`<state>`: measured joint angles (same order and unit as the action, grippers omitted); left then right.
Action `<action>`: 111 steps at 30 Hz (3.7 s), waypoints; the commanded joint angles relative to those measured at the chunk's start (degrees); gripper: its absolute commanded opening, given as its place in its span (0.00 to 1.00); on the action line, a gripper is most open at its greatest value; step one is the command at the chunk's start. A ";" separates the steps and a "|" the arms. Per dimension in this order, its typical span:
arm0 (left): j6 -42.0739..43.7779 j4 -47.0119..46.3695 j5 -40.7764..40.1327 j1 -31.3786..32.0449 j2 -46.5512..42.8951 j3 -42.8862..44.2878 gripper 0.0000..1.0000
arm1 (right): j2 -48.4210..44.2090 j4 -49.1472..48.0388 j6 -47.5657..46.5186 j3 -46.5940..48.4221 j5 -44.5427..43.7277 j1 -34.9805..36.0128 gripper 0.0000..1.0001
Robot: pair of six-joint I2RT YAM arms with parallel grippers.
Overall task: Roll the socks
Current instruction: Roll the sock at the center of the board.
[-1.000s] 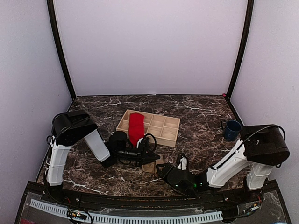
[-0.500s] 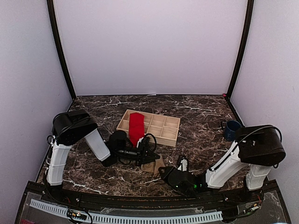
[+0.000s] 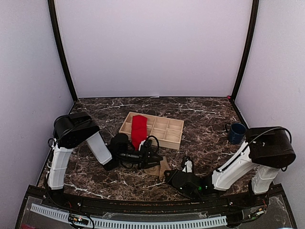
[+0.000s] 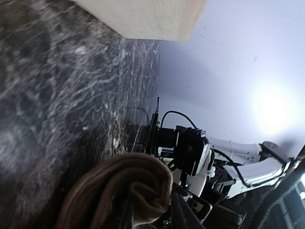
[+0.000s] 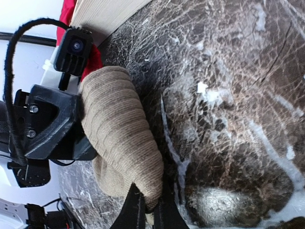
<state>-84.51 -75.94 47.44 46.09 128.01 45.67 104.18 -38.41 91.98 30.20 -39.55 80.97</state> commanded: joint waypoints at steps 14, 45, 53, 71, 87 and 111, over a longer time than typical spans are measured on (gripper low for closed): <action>11.47 24.39 -11.38 1.11 -14.40 -5.21 0.45 | -7.23 38.41 -12.95 14.57 8.08 -2.46 0.00; 17.61 33.68 -23.73 3.40 -34.37 -14.45 0.60 | 2.59 74.71 -40.93 42.74 14.84 -9.07 0.00; 17.94 33.19 -23.94 3.40 -33.75 -15.21 0.61 | 6.96 80.06 -43.29 47.33 8.65 -6.64 0.00; 13.02 51.35 -14.27 3.40 -28.02 -1.57 0.65 | 11.75 84.11 -40.10 50.72 -6.28 1.11 0.00; 12.95 57.99 -12.58 3.74 -24.62 4.72 0.61 | 12.81 81.77 -42.53 51.01 -7.96 3.55 0.00; 8.33 57.24 -15.95 3.51 -23.21 8.81 0.67 | 9.65 72.77 -45.75 46.69 -4.28 4.72 0.00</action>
<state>-72.25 -12.01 34.94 49.41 105.21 51.48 116.57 45.17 51.53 77.08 -46.37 82.41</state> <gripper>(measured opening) 0.665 0.018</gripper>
